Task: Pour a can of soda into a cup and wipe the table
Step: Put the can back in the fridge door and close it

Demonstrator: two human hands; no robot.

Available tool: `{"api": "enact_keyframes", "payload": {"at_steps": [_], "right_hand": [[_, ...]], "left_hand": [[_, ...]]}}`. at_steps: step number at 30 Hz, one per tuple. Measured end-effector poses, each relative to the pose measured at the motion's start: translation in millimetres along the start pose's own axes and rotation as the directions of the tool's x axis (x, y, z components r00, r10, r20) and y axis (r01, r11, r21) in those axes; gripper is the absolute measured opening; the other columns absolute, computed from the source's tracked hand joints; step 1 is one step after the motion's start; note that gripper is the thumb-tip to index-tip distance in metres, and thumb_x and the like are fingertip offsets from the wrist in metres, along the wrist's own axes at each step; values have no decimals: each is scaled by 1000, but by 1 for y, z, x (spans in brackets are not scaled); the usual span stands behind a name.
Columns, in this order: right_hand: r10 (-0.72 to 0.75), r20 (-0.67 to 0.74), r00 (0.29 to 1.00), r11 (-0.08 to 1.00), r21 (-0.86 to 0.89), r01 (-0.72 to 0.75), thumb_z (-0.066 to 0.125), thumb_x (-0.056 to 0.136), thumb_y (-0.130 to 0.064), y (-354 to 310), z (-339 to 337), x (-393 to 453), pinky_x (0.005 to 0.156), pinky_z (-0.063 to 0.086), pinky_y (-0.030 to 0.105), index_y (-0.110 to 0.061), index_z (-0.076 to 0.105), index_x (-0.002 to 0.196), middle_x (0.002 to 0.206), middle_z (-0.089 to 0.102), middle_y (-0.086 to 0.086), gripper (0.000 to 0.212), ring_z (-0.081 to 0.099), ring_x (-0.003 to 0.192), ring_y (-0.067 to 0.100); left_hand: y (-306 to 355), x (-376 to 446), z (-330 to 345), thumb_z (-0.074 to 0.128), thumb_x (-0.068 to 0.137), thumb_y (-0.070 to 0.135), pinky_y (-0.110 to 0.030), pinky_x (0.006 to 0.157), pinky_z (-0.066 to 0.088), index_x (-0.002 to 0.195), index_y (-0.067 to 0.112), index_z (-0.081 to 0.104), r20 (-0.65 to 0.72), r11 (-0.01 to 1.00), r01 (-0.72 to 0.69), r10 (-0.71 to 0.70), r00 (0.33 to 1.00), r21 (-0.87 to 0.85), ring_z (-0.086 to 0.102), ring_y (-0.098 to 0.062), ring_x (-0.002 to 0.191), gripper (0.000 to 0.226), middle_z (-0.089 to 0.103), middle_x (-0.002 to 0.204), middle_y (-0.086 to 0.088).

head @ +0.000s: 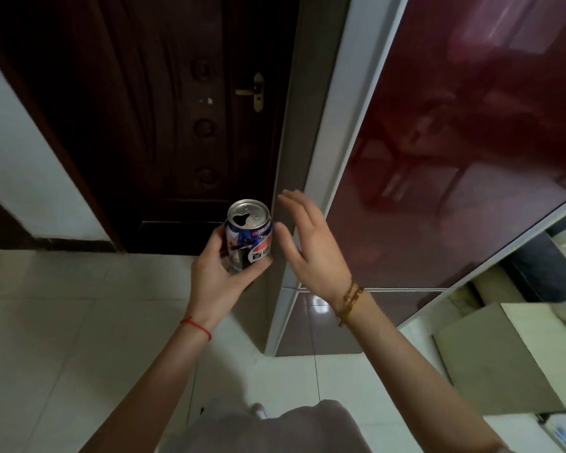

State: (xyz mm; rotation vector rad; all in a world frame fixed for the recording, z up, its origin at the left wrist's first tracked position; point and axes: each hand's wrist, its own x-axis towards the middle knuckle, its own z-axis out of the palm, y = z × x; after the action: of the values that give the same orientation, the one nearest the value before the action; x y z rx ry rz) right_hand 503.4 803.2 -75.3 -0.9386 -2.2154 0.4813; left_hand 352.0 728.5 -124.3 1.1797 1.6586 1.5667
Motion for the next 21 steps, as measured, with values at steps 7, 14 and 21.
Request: {"api": "enact_keyframes", "payload": {"at_steps": [7, 14, 21], "right_hand": [[-239, 109, 965, 710, -658, 250, 30, 91, -11, 22, 8, 40, 120, 21, 57, 4, 54, 135, 138, 55, 16, 53, 32, 146, 37], [-109, 176, 978, 458, -865, 206, 50, 88, -14, 28, 9, 48, 122, 19, 56, -1, 73, 110, 130, 63, 18, 34, 36, 144, 37], [-25, 117, 993, 411, -904, 117, 58, 86, -18, 16, 17, 51, 120, 24, 56, -2, 74, 108, 121, 68, 15, 32, 45, 137, 34]], "left_hand": [[-1, 22, -11, 90, 66, 18, -8, 81, 49, 128, 18, 59, 84, 1000, -3, 3, 996, 1, 65, 5, 99, 69, 70, 114, 11], [-6, 29, -21, 88, 69, 12, -9, 85, 50, 128, 16, 59, 186, 999, 28, -22, 982, -30, 65, 3, 100, 66, 69, 114, 7], [-12, 38, -21, 90, 67, 17, -16, 89, 52, 125, 23, 60, 242, 999, 43, -34, 970, -33, 66, 1, 102, 65, 69, 114, 11]]}}
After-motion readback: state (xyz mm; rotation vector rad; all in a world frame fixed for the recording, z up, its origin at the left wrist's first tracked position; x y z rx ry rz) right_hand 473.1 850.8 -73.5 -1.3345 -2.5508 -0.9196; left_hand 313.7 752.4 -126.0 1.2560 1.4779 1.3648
